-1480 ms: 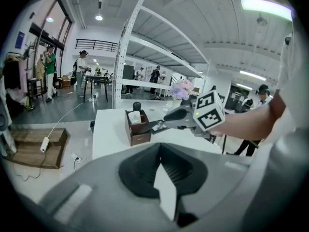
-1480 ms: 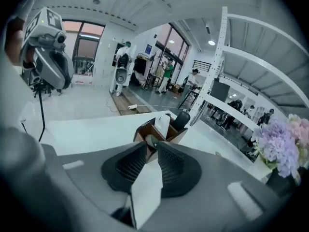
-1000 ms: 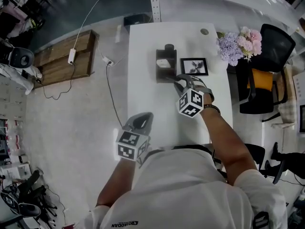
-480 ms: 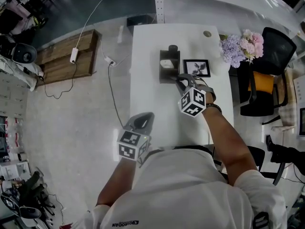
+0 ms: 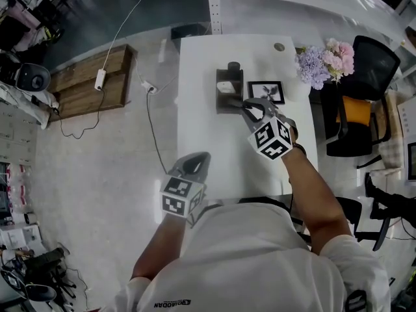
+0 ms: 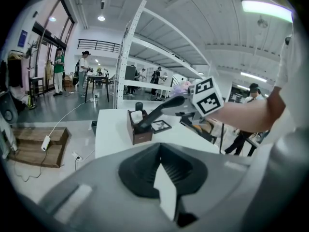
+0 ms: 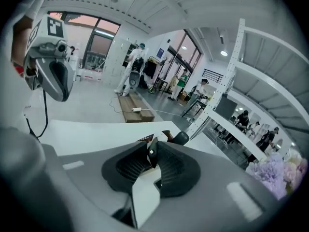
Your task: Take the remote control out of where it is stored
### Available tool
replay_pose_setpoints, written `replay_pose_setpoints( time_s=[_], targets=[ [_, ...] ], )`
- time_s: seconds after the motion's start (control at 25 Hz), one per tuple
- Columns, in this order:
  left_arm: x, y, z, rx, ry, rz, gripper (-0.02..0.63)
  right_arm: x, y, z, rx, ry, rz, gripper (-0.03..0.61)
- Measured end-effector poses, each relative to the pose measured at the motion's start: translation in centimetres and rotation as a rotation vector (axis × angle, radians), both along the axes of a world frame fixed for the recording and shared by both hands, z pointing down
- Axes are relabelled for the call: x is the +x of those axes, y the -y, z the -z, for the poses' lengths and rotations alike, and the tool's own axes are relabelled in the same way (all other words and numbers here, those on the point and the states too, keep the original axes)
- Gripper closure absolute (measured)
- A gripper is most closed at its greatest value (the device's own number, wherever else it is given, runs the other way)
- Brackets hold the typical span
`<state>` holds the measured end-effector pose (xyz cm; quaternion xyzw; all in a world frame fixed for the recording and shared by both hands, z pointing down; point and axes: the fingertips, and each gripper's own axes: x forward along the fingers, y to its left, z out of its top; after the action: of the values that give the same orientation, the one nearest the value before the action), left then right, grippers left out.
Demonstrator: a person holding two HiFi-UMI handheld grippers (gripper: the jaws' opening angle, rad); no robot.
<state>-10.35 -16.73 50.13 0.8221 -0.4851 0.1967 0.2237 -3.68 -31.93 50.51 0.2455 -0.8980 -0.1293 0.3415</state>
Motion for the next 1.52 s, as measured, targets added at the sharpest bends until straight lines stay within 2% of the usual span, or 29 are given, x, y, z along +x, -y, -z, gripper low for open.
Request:
replay_pose_setpoints(
  time_s=[0.12, 0.4, 0.56, 0.88, 1.32, 1.52],
  targets=[
    [0.3, 0.0, 0.0, 0.006, 0.002, -0.007, 0.611, 1.3, -0.5, 0.8, -0.105, 0.127, -0.057, 0.508],
    [1.5, 0.3, 0.1, 0.01, -0.005, -0.035, 0.611, 6.9, -1.1, 0.1, -0.492, 0.496, -0.262, 0.509],
    [2.1, 0.4, -0.1, 0.003, -0.015, -0.045, 0.611, 10.2, -1.5, -2.1, -0.633, 0.588, -0.347, 0.509],
    [3.4, 1.1, -0.3, -0.003, -0.008, -0.063, 0.611, 14.4, -0.8, -6.8, -0.764, 0.648, -0.494, 0.511],
    [4.4, 1.6, -0.6, -0.012, 0.002, -0.047, 0.611, 17.2, 1.9, -9.8, -0.899, 1.042, -0.702, 0.511],
    [4.6, 1.8, -0.8, -0.016, 0.005, -0.033, 0.611, 18.1, 1.8, -11.5, -0.908, 1.097, -0.744, 0.509]
  ],
)
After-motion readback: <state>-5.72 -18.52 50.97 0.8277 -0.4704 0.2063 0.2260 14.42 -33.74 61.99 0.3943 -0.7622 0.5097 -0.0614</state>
